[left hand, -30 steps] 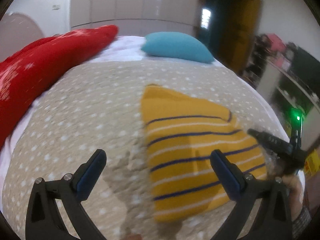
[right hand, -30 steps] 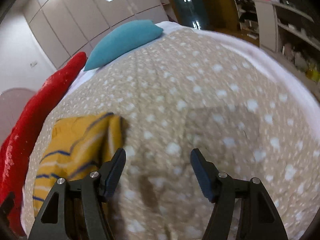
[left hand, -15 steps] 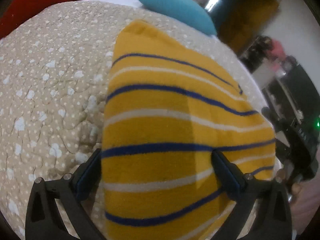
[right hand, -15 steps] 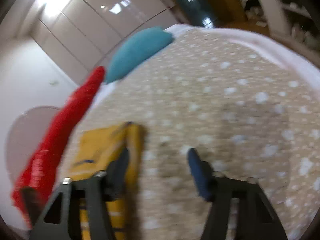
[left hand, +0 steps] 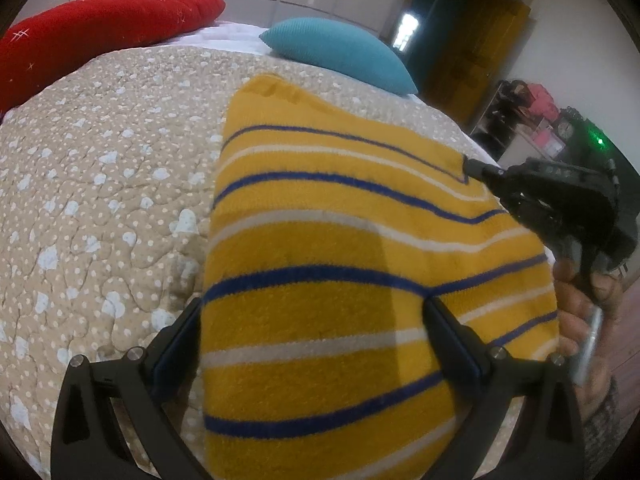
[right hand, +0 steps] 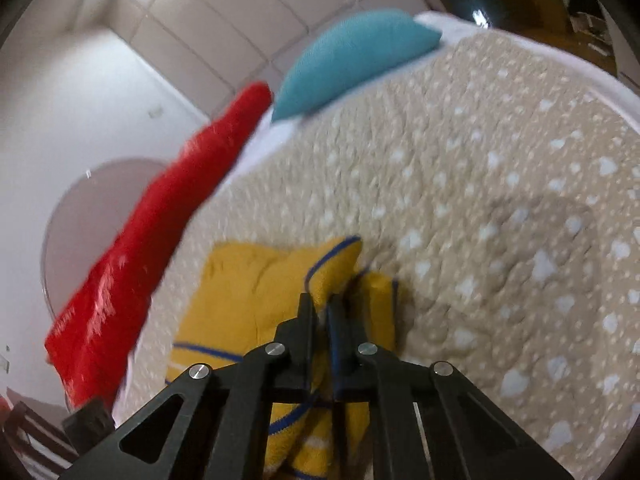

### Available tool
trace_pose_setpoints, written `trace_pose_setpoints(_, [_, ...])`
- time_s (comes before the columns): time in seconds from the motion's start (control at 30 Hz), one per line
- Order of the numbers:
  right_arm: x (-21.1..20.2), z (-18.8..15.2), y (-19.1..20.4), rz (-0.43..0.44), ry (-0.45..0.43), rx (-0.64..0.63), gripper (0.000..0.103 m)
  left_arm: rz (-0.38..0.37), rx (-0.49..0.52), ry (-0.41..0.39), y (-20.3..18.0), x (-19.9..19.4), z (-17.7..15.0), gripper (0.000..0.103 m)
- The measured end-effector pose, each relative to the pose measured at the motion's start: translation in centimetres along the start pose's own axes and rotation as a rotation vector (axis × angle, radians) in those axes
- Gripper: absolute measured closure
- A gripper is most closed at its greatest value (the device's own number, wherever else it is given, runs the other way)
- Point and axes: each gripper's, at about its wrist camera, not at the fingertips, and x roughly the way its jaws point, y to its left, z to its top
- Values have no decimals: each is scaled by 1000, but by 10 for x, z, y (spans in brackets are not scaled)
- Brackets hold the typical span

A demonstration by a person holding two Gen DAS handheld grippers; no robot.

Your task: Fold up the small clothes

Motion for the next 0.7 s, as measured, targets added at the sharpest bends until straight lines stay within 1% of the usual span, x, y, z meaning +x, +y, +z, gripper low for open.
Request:
trace_pose_setpoints(0.03, [-1,-1,-3,-31,-24,-7,101,2,0,-2,-1,-3,-4,0])
trace_pose_setpoints(0.07, [1,-2,-5,-85,-42,-24,102,1,-2,-3,0,-4,-5,0])
trace_pose_setpoints(0.1, [4,-2,-8,-193,-61,-56,102,-1,-2,-1,-1,-4,-4,0])
trace_pose_setpoints(0.13, [7,-1,-14,-228,-60,-54,102,2,0,-2,-4,-1,-3,0])
trace_pose_setpoints(0.23, [0,4,-36,-139,-60,63,101,8,1,-5,-7,-1,-3,0])
trace_pose_setpoints(0.33, [-7,5,-45,-39,-49,117,99,11,1,-6,-7,-1,-3,0])
trace_pose_setpoints(0.37, [-9,5,-43,-10,-48,114,99,10,1,-7,-7,-1,-4,0])
trace_pose_setpoints(0.47, [-25,-5,-25,56,-60,63,99,10,1,-6,-7,-1,-3,0])
trace_pose_setpoints(0.5, [-34,-11,-19,94,-59,58,99,10,1,-6,-7,-1,-3,0])
trace_pose_setpoints(0.57, [-48,-24,0,200,-55,54,99,9,0,-7,-8,-1,-4,0])
trace_pose_setpoints(0.63, [-63,-45,18,289,-47,29,99,7,-1,-7,-8,-1,-3,0])
trace_pose_setpoints(0.7, [-62,-67,27,317,-6,17,99,4,-6,-9,-8,-2,-3,0])
